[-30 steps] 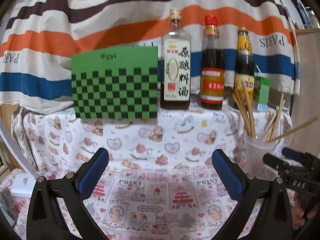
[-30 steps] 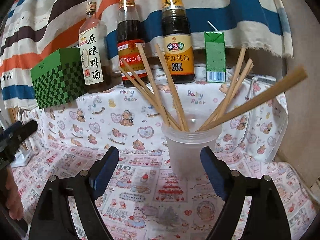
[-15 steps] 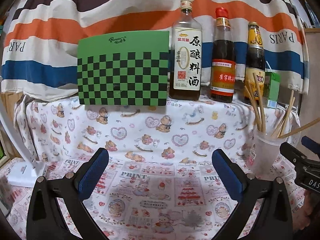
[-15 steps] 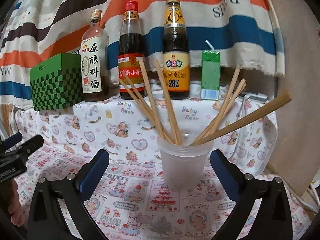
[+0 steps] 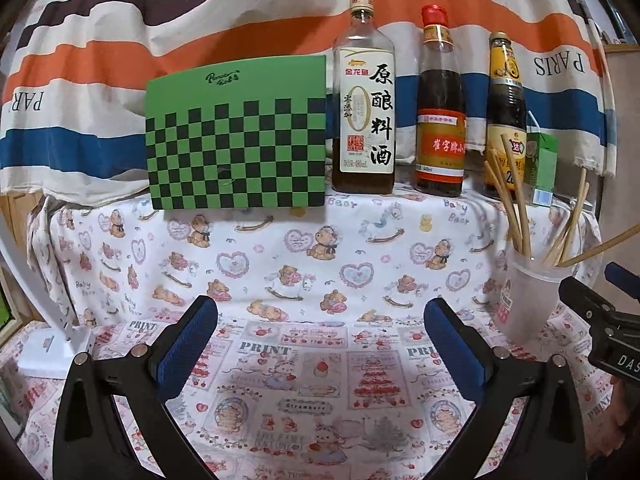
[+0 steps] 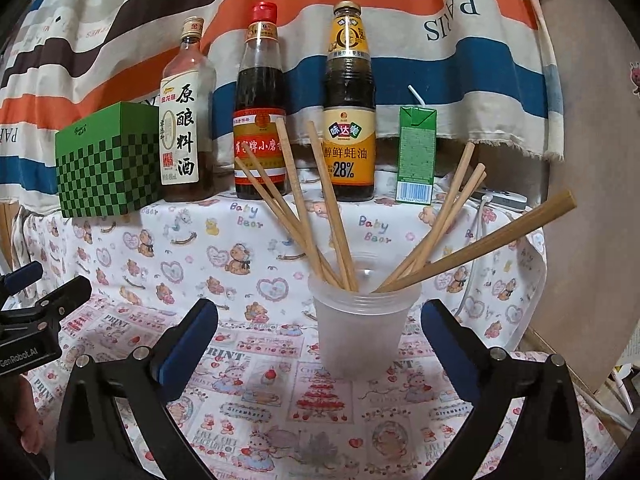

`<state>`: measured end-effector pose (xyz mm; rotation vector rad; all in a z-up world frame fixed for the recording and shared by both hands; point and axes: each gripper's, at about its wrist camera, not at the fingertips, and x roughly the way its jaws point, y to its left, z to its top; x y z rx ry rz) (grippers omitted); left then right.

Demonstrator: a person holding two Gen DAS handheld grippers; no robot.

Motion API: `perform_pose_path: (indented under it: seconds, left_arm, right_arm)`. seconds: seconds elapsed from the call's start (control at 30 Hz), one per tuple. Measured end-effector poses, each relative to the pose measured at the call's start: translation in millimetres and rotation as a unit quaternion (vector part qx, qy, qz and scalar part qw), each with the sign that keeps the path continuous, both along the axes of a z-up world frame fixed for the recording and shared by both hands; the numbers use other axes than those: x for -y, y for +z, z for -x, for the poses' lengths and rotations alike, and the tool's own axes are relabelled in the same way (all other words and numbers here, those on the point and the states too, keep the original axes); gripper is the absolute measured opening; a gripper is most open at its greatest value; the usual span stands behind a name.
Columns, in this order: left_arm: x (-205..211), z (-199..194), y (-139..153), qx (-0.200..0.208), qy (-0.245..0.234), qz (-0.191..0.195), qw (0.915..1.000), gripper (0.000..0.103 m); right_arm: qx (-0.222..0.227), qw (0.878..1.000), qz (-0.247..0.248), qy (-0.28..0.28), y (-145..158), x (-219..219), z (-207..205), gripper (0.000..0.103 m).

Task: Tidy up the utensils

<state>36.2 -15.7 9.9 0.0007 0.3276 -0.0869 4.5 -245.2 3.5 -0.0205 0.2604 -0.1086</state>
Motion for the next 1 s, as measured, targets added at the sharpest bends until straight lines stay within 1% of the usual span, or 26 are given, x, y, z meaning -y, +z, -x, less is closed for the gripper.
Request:
perform_pose_path:
  seconds: [0.1, 0.37, 0.5, 0.57, 1.0]
  left_arm:
    - [-0.4, -0.2, 0.2, 0.0, 0.008, -0.002, 1.0, 0.102]
    - [-0.4, -1.4, -0.1, -0.004, 0.007, -0.001, 1.0, 0.102]
    - [-3.8, -2.9, -0.4, -0.007, 0.009, 0.006, 0.9999, 0.102]
    - [-2.8, -3.4, -0.6, -0.008, 0.009, 0.003, 0.9999, 0.102]
    - [-0.9, -0.4, 0.4, 0.0, 0.006, -0.002, 1.0, 0.102]
  right_arm:
    - [-0.001, 1.0, 0.001, 0.001, 0.1, -0.1, 0.3, 0.103]
    - [-0.002, 1.0, 0.001, 0.001, -0.6, 0.1, 0.1, 0.103]
    - [-0.002, 1.0, 0.001, 0.001, -0.6, -0.1, 0.1, 0.103]
    - [-0.002, 1.0, 0.001, 0.001, -0.6, -0.2, 0.0, 0.103]
    - [-0.003, 1.0, 0.001, 0.001, -0.6, -0.5, -0.4, 0.103]
